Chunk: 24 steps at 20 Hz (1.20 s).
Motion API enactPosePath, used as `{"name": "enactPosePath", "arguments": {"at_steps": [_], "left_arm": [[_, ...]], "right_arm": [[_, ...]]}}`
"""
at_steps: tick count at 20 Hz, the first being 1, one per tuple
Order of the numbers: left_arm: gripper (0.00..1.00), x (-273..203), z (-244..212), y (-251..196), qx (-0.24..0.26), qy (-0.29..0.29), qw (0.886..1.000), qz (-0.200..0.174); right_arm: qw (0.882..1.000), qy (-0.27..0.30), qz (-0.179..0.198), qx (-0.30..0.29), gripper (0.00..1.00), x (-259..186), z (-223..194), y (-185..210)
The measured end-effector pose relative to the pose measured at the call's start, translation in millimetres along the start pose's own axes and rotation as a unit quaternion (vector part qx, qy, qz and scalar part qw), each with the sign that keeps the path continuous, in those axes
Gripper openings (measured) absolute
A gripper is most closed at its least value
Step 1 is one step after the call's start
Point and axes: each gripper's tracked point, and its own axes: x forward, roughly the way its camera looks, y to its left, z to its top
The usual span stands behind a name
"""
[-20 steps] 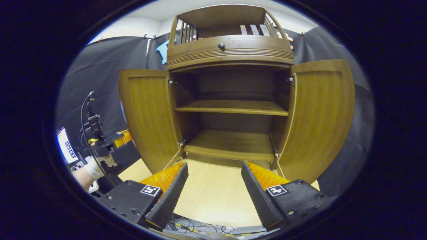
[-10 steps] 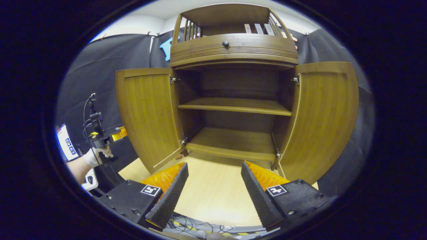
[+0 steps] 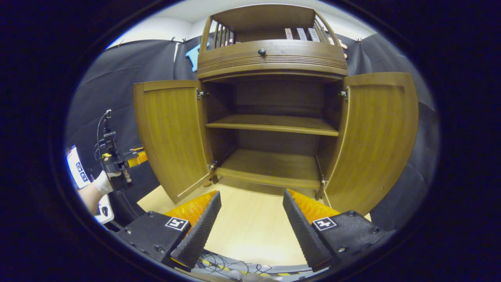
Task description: Open the right door of the double-door shoe cabinet with the right hand, and open the left door with the left hand.
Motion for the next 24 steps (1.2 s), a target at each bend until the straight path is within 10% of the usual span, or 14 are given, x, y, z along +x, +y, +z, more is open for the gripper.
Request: {"name": "enactPosePath", "arguments": {"at_steps": [4,14,24], "left_arm": [[0.97,-24.9,10.2,17.9,0.005,0.002,0.999,0.04],[1.0,-90.5,93.2,-36.4,0.023,-0.022,0.989,0.146],[0.9,-60.7,126.3,-223.3,0.01,-0.023,0.995,0.101]], "right_arm": [[1.0,-0.006,-0.003,0.004,1.0,-0.6,3.5,-9.2],[0.998,-0.045,-0.025,0.028,1.0,-11.6,25.6,-68.2],[0.992,-0.1,-0.063,0.037,1.0,-43.0,63.8,-143.8]]}}
